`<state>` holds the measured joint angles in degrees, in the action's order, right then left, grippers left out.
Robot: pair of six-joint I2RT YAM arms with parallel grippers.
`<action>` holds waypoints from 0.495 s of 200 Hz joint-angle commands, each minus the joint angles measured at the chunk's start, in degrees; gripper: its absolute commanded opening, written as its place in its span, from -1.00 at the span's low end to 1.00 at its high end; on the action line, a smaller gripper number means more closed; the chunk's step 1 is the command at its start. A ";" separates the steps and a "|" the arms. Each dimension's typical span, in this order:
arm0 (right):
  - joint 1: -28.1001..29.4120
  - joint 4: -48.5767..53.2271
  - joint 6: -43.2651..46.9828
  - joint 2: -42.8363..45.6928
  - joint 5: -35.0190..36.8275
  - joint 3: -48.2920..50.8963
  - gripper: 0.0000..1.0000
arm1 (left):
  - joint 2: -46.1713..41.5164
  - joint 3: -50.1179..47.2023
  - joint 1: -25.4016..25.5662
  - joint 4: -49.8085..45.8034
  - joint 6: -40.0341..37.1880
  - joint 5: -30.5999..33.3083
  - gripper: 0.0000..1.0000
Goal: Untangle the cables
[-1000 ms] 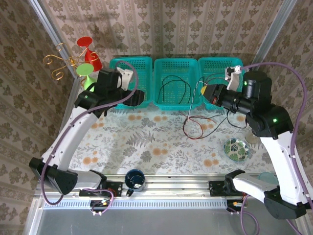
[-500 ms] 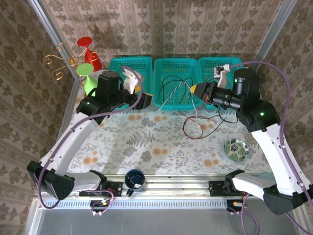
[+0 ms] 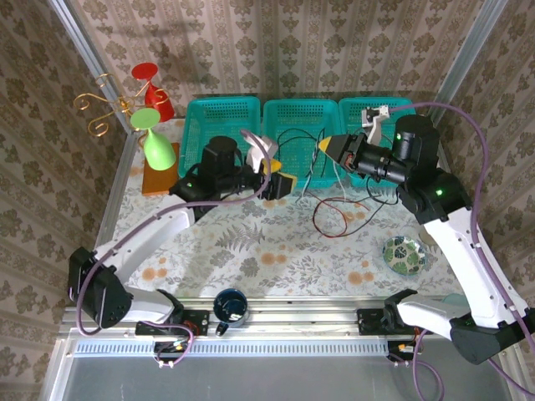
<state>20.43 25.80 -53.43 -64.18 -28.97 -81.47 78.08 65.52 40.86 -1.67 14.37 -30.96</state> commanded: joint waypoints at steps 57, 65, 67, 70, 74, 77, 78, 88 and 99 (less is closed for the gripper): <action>4.09 -6.07 -2.50 -1.10 2.53 -1.16 -1.00 | 11.23 -1.30 7.72 35.56 23.86 -2.62 0.58; 4.36 -6.29 -2.56 -1.20 2.82 -1.30 -1.00 | 12.66 -0.35 8.07 35.38 24.15 -1.75 0.48; 4.43 -6.36 -2.58 -1.21 2.79 -1.38 -1.00 | 13.05 -0.20 8.09 35.41 24.20 -1.52 0.42; 4.44 -6.30 -2.53 -1.21 2.81 -1.44 -1.00 | 13.43 0.02 8.05 35.35 24.21 -1.06 0.33; 4.53 -6.27 -2.48 -1.19 2.85 -1.61 -1.00 | 13.78 0.19 7.88 35.35 24.21 -0.37 0.16; 4.53 -6.17 -2.47 -1.14 2.87 -1.71 -1.00 | 13.92 0.18 7.84 35.41 24.05 0.39 -0.01; 4.54 -6.14 -2.47 -1.13 2.91 -1.74 -1.00 | 14.02 0.16 7.79 35.42 24.00 0.65 -0.04; 4.54 -5.59 -2.07 -0.91 3.07 -2.10 -1.00 | 14.02 -0.11 7.61 35.38 22.80 3.43 -0.99; 4.58 -4.47 -1.31 -0.61 3.74 -2.59 -1.00 | 13.43 -0.43 7.48 34.22 21.42 6.07 -1.00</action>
<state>24.64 22.00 -55.53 -65.32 -27.20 -81.49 92.38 63.53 49.10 29.23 36.05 -30.76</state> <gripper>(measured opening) 0.066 0.285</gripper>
